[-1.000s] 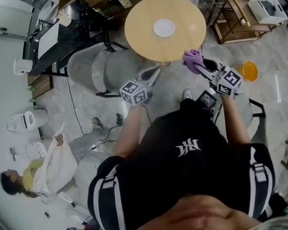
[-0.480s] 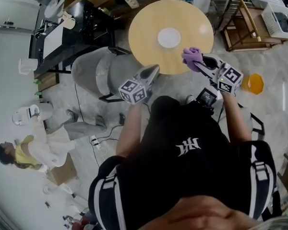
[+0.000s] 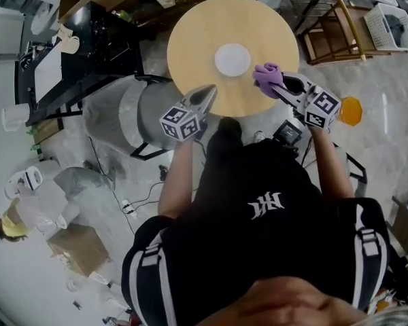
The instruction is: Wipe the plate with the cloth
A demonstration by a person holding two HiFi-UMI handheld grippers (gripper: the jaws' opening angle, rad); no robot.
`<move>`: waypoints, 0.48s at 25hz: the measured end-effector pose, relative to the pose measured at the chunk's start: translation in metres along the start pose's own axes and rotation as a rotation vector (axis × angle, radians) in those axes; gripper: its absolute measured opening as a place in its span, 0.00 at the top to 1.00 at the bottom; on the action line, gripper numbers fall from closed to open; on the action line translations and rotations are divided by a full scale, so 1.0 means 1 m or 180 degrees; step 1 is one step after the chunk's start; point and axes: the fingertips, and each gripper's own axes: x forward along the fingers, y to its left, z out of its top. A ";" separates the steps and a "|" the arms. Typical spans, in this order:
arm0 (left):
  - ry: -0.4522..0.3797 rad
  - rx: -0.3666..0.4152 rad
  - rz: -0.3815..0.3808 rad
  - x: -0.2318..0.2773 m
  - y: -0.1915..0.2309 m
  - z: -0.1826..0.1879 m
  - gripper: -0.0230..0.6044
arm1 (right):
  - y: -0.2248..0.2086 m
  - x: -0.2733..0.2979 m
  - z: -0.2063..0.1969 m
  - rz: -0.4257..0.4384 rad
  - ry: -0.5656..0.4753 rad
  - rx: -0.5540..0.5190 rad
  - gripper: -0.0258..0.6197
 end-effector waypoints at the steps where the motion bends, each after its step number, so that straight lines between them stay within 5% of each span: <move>1: 0.0053 0.0003 -0.0012 0.006 0.010 0.002 0.96 | -0.006 0.007 0.005 -0.0028 0.0030 -0.0006 0.80; 12: 0.0244 0.0054 -0.0253 0.039 0.107 0.048 0.96 | -0.056 0.081 0.054 -0.0293 0.0198 -0.0083 0.80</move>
